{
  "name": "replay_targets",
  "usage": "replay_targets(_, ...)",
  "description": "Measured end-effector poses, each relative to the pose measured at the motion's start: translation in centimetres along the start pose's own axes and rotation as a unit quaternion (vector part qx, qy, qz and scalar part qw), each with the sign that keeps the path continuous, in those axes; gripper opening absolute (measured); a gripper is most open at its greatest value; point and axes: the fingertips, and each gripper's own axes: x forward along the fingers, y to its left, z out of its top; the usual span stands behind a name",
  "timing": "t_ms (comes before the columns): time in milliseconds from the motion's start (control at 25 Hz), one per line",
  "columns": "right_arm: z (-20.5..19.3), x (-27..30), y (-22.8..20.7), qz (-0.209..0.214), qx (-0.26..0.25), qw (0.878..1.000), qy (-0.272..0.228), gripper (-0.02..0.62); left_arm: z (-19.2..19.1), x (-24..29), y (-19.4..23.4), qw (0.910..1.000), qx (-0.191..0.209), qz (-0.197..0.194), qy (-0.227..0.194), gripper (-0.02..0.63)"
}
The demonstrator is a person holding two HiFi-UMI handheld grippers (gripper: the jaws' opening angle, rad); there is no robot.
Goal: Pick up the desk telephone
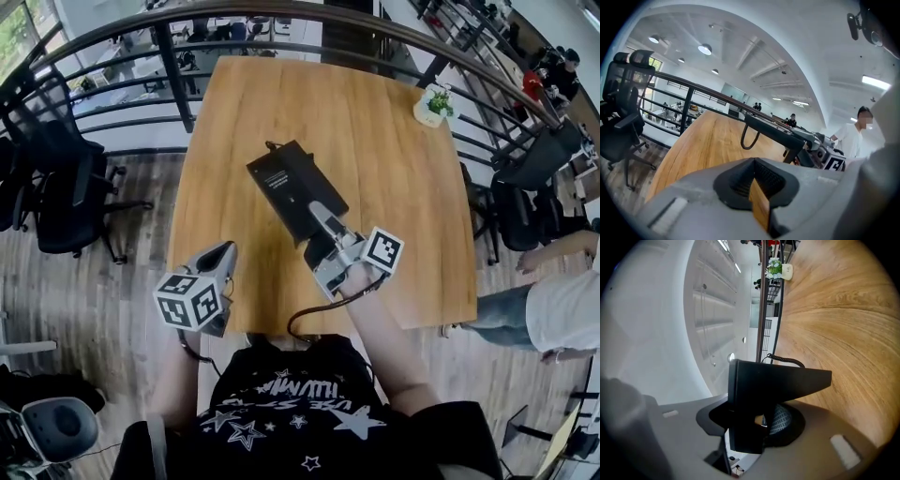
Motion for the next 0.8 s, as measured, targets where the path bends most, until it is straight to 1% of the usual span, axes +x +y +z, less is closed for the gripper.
replay_targets(120,0.7,-0.3,-0.2,0.000,-0.003,1.000,0.022,0.175,0.2,0.5,-0.5,0.9997,-0.007,0.019,-0.011,0.002)
replay_targets(240,1.8,-1.0,-0.3,0.002,-0.004,0.999,0.048,0.175,0.5,1.5,-2.2,0.9991,-0.014,0.031,-0.023,0.002)
replay_targets(360,2.1,-1.3,-0.2,0.008,0.000,0.998,0.068,0.176,0.5,2.0,-3.2,0.9986,-0.014,0.042,-0.029,0.002)
replay_targets(480,2.6,-2.2,-0.4,0.011,0.002,0.997,0.082,0.176,-0.3,2.7,-4.5,0.9982,-0.018,0.048,-0.031,0.002)
replay_targets(800,6.5,-6.1,-1.0,0.020,0.016,0.994,0.107,0.179,-1.2,4.8,-9.5,0.9955,-0.026,0.079,-0.045,0.002)
